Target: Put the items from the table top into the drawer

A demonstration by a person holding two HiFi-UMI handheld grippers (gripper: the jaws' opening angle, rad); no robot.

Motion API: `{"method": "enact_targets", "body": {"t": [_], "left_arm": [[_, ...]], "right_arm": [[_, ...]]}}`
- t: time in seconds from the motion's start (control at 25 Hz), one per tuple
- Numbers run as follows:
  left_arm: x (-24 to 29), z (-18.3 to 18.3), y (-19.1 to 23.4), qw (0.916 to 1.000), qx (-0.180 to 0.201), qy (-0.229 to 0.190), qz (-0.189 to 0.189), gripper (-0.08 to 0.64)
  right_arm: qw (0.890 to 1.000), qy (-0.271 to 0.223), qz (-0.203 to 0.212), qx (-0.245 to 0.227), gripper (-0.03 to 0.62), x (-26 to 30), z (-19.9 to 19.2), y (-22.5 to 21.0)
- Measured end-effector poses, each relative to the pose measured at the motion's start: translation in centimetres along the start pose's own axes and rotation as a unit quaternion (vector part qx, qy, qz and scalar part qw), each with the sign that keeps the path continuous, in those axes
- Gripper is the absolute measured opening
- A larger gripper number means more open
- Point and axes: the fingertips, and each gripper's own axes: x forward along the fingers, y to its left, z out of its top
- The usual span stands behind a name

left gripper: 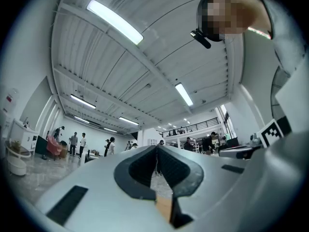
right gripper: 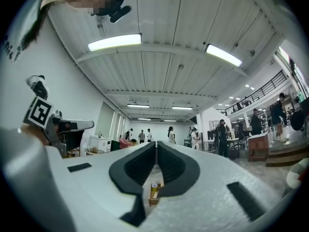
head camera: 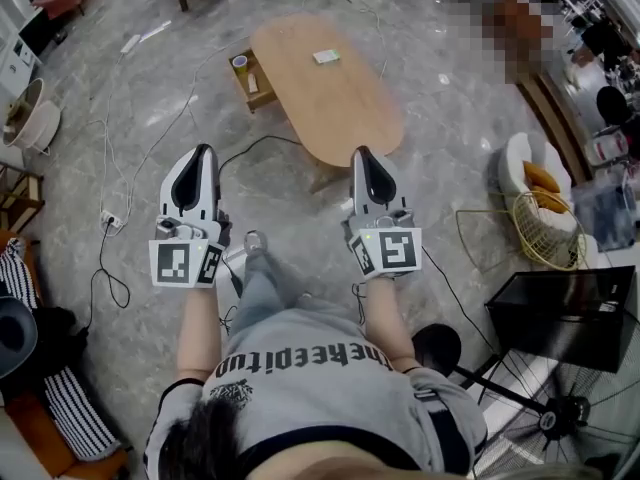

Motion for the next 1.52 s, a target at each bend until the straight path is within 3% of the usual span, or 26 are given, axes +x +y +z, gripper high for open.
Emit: {"method": "enact_targets", "body": {"t": [0.2, 0.76, 1.32, 1.52], "left_arm": [[4.6, -2.2, 3.4, 0.9999, -0.004, -0.004, -0.014, 0.014], [16.3, -4.9, 18.4, 0.9992, -0.023, -0.011, -0.032, 0.014], [21.1, -8.7, 23.1, 0.9985, -0.022, 0.005, -0.050, 0.014], [23.7, -9.9, 25.9, 0.9992, -0.020, 0.006, -0.035, 0.014]], "right_arm": [[1.000, -0.002, 0.000, 0.000, 0.005, 5.5, -1.0, -0.5], [0.999, -0.008, -0.034, -0.010, 0.003, 22.8, -1.8, 1.2], [0.999, 0.019, -0.047, -0.006, 0.003, 29.6, -5.0, 0.9], [0.999, 0.018, -0.033, -0.003, 0.003, 34.2, -6.1, 0.1]]}}
